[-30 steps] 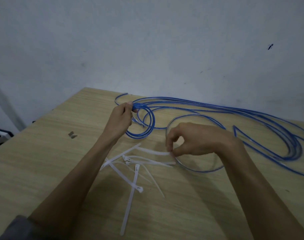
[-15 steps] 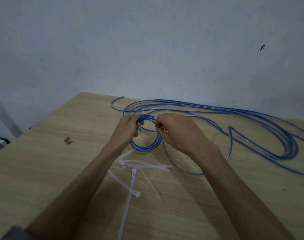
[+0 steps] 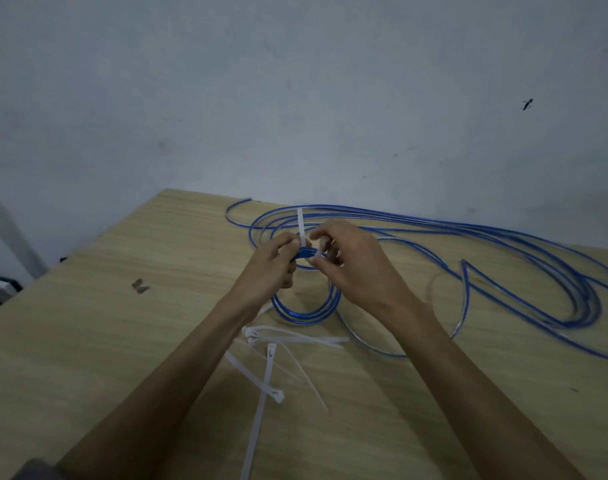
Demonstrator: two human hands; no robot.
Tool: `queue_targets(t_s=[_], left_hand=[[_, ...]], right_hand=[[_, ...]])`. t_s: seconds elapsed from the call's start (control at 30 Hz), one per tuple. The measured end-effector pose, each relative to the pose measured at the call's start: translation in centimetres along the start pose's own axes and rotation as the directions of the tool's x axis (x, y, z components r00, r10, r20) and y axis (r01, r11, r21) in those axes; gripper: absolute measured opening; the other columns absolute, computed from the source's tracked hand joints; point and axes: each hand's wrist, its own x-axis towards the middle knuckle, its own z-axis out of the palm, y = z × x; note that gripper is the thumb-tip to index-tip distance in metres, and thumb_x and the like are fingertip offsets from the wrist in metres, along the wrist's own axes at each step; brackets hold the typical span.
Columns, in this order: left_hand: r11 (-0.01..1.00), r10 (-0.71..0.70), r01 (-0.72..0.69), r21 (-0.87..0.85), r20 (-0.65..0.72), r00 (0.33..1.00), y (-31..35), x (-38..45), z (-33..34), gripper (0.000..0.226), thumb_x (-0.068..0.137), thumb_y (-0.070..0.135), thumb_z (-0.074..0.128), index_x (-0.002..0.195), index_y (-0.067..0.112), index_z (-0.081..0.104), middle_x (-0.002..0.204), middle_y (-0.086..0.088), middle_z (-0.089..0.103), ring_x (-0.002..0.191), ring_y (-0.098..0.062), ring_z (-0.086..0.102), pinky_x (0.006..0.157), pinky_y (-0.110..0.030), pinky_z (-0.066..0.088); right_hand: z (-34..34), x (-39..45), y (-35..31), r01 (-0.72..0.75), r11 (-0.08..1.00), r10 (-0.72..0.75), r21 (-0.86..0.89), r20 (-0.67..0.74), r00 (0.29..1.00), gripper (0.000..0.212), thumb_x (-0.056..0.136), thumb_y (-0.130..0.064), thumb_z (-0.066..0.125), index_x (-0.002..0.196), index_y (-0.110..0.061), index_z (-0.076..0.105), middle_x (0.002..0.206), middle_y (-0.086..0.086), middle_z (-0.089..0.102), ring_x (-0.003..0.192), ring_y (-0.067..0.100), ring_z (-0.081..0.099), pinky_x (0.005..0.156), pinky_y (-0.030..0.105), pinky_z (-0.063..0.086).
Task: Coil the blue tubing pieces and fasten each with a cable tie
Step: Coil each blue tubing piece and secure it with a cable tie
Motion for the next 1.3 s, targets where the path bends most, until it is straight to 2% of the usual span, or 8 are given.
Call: queue_targets(t_s=[0.13,0.37,0.57,0.67,0.77,0.93,1.13,1.3], left_hand=[[0.998,0.049,-0.049,0.032,0.020,0.999,-0.1,-0.2,0.3,0.025,0.107,0.023,0.044,0.094,0.011,0.061,0.056,0.010,0.029,0.049,-0.008,0.025,0.048,-0.024,0.025],[0.995,0.091,-0.093,0.036,0.042,0.995,-0.4,-0.6,1.2,0.027,0.107,0.028,0.045,0.088,0.027,0.065,0.060,0.006,0.028,0.052,-0.011,0.025,0.050,-0.025,0.027],[0.997,0.061,-0.062,0.054,0.017,0.998,-0.7,-0.5,1.0,0.027,0.108,0.025,0.044,0.102,0.005,0.060,0.058,0.009,0.029,0.049,-0.007,0.026,0.050,-0.024,0.027],[0.975,0.106,-0.113,0.191,0.044,0.993,-0.8,-0.7,1.1,0.026,0.107,0.027,0.044,0.095,0.009,0.059,0.054,0.012,0.035,0.048,-0.008,0.029,0.051,-0.027,0.029],[0.856,0.268,-0.271,0.441,0.070,0.961,-0.5,-0.9,1.3,0.024,0.107,0.025,0.043,0.092,0.016,0.059,0.057,0.017,0.049,0.049,-0.003,0.041,0.054,-0.019,0.030],[0.750,0.371,-0.354,0.558,0.087,0.924,-0.3,-1.0,1.4,0.022,0.106,0.022,0.045,0.088,0.017,0.056,0.062,0.007,0.049,0.052,-0.011,0.044,0.053,-0.022,0.033],[0.698,0.389,-0.371,0.613,0.111,0.915,-0.4,-1.2,1.7,0.024,0.106,0.023,0.045,0.084,0.019,0.052,0.056,-0.001,0.048,0.047,-0.020,0.043,0.050,-0.035,0.035],[0.666,0.448,-0.377,0.644,0.058,0.892,-0.4,-1.1,1.3,0.021,0.107,0.023,0.043,0.093,0.016,0.057,0.057,-0.003,0.050,0.048,-0.021,0.045,0.050,-0.035,0.034]], right_hand=[[-0.1,0.0,-0.2,-0.164,0.911,0.223,0.377,-0.117,0.968,0.033,0.089,-0.014,0.075,0.119,-0.019,0.059,0.085,-0.007,0.067,0.076,0.004,0.063,0.067,0.017,0.051],[0.7,-0.2,1.1,-0.234,0.925,0.290,0.299,-0.157,0.944,0.029,0.087,-0.026,0.078,0.114,-0.021,0.067,0.097,-0.010,0.061,0.080,0.004,0.063,0.067,0.010,0.049],[0.7,-0.2,1.8,-0.257,0.950,0.270,0.175,-0.053,0.962,0.016,0.094,-0.035,0.069,0.088,-0.020,0.074,0.079,-0.012,0.067,0.070,0.001,0.056,0.062,0.012,0.039],[0.9,-0.2,1.4,-0.227,0.947,0.258,0.226,-0.119,0.959,0.013,0.098,-0.031,0.064,0.091,-0.020,0.069,0.084,-0.011,0.064,0.076,0.000,0.055,0.065,0.011,0.041],[1.2,-0.3,0.8,-0.193,0.926,0.275,0.323,-0.231,0.933,0.010,0.099,-0.030,0.062,0.095,-0.021,0.066,0.090,-0.009,0.065,0.084,0.003,0.059,0.068,0.012,0.044],[1.8,-0.9,-0.3,-0.125,0.898,0.289,0.422,-0.351,0.891,0.006,0.101,-0.024,0.060,0.098,-0.023,0.065,0.093,-0.013,0.067,0.089,0.000,0.063,0.069,0.010,0.045],[2.1,-0.9,-0.5,-0.130,0.873,0.320,0.469,-0.350,0.880,0.010,0.101,-0.025,0.061,0.100,-0.018,0.068,0.093,-0.008,0.073,0.089,0.006,0.069,0.069,0.016,0.051],[1.5,-0.7,-0.2,-0.168,0.858,0.324,0.486,-0.257,0.910,0.011,0.099,-0.026,0.063,0.092,-0.020,0.070,0.083,-0.007,0.072,0.081,0.012,0.070,0.076,0.040,0.058]])
